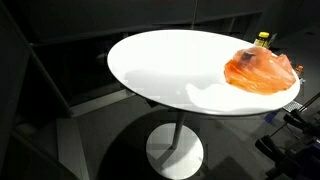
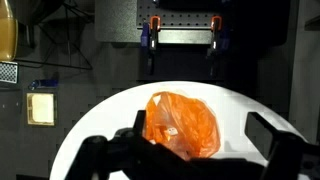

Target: Put the bottle in the plastic

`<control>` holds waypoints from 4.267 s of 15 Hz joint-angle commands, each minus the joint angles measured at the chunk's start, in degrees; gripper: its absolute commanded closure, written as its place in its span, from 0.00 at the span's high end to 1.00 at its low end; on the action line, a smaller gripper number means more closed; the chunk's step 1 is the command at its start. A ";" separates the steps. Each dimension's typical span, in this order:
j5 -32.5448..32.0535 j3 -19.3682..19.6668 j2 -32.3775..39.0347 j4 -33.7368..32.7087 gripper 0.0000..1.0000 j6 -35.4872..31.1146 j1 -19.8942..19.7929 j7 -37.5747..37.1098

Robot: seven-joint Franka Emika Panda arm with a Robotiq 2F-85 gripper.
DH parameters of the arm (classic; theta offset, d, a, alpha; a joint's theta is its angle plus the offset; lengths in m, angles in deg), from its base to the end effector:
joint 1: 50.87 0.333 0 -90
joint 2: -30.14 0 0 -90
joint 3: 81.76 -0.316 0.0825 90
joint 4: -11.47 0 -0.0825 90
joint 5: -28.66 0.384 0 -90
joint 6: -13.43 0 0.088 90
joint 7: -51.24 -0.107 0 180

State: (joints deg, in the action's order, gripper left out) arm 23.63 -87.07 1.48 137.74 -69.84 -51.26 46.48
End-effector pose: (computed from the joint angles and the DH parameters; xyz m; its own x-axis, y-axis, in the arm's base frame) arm 0.3706 0.0273 0.5553 0.9711 -0.0312 -0.2365 0.0050 -0.9885 0.1512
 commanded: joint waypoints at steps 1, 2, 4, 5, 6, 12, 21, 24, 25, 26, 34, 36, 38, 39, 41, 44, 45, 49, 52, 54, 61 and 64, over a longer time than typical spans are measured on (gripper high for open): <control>-0.23 0.64 0.09 -0.18 1.00 0.17 0.85 -0.32; -0.23 0.64 0.07 -0.19 1.00 0.17 0.85 -0.32; -0.62 0.44 1.06 -1.63 1.00 0.47 0.65 -0.88; -0.52 0.51 1.93 -2.89 1.00 0.85 0.62 -0.85; -0.56 0.53 2.63 -3.84 1.00 0.95 0.56 -0.91; -0.95 1.79 9.39 -11.88 1.00 0.95 -0.09 -0.11; -3.22 8.65 21.25 -20.53 1.00 -8.01 -4.92 -0.93; -3.24 10.88 25.32 -22.02 1.00 -12.86 -6.44 -0.83; -2.90 11.57 26.50 -22.39 1.00 -14.37 -6.92 -0.63; -2.16 12.37 27.88 -22.86 1.00 -15.64 -7.46 -0.56; 0.75 16.15 39.86 -28.08 1.00 -17.34 -10.62 -1.75; 1.30 16.57 42.30 -29.64 1.00 -16.50 -11.14 -1.72; 3.52 16.55 42.93 -30.57 1.00 -15.81 -11.57 -0.97; 1.43 16.56 41.77 -27.44 1.00 -18.16 -11.06 -0.57; 2.45 16.57 42.52 -28.41 1.00 -17.75 -11.26 -0.56; 2.62 16.57 42.52 -28.96 1.00 -17.41 -11.27 -0.56; 2.83 16.72 42.77 -29.17 1.00 -17.03 -11.44 -0.91; 5.72 17.51 46.67 -32.11 1.00 -17.68 -13.21 -0.98; 7.37 18.14 50.25 -33.51 1.00 -20.75 -14.80 -0.81; 8.64 18.24 52.86 -34.55 1.00 -22.91 -15.89 -1.02; 11.27 17.20 62.46 -40.90 1.00 -27.97 -16.80 -1.92; 9.84 17.27 64.73 -41.76 1.00 -29.50 -15.66 -3.09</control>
State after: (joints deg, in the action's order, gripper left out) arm 34.04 -69.58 63.48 99.12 -98.93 -67.38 45.67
